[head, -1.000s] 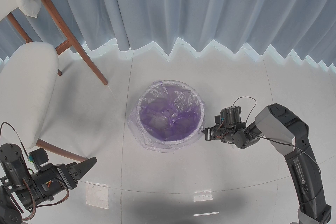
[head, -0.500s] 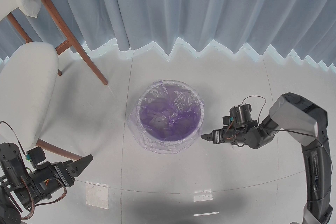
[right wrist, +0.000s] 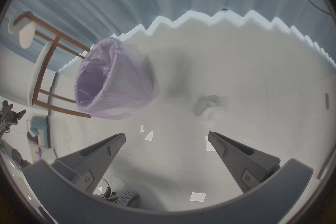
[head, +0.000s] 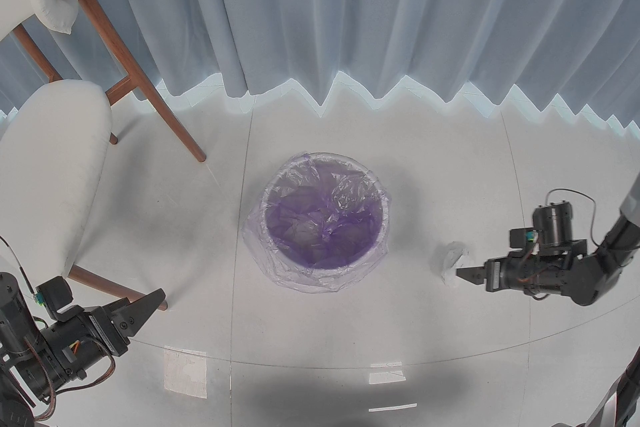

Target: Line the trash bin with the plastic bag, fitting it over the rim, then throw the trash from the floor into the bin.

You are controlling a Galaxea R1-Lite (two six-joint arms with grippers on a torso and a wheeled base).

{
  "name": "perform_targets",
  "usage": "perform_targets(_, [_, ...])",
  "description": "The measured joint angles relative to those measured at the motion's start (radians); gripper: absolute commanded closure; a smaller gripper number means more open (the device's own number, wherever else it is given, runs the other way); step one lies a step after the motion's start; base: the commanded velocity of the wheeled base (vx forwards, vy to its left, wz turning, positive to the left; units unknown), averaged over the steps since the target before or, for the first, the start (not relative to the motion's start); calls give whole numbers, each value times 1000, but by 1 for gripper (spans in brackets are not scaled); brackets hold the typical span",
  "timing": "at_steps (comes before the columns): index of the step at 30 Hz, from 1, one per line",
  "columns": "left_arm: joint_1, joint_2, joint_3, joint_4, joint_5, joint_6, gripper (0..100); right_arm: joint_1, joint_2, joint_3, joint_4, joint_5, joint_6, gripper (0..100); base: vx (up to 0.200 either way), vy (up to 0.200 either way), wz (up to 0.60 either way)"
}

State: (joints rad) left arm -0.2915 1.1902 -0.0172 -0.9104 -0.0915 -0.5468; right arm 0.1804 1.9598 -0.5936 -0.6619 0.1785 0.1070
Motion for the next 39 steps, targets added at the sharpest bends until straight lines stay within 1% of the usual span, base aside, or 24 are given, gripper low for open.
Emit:
perform_targets(4, [1,-31,0,20,-44,33,0,-106,-104,117,-18,-2,-1,0,0,0,0])
perform_targets(6, [1,-44,0,32,-53,43,0,-139,-130,140,-23,-3,-2,0,0,0,0])
perform_targets(8, [2,-54,0,40,-57,49,0,-158,-135,140,-27,-3,-4,0,0,0,0])
perform_targets(13, [3,-68,0,48,-62,52,0,-170,-79,85,-31,-3,-18,0,0,0,0])
perform_targets(18, [3,-74,0,51,-64,53,0,-171,13,-10,-32,-4,-24,0,0,0,0])
perform_targets(27, [3,-76,0,52,-66,52,0,-173,230,-285,-5,-14,-24,0,0,0,0])
perform_targets(33, [11,-76,0,54,-66,52,0,-172,363,-469,68,-24,-11,0,0,0,0])
perform_targets(39, [16,-76,0,71,-67,50,0,-168,482,-637,150,-29,21,0,0,0,0])
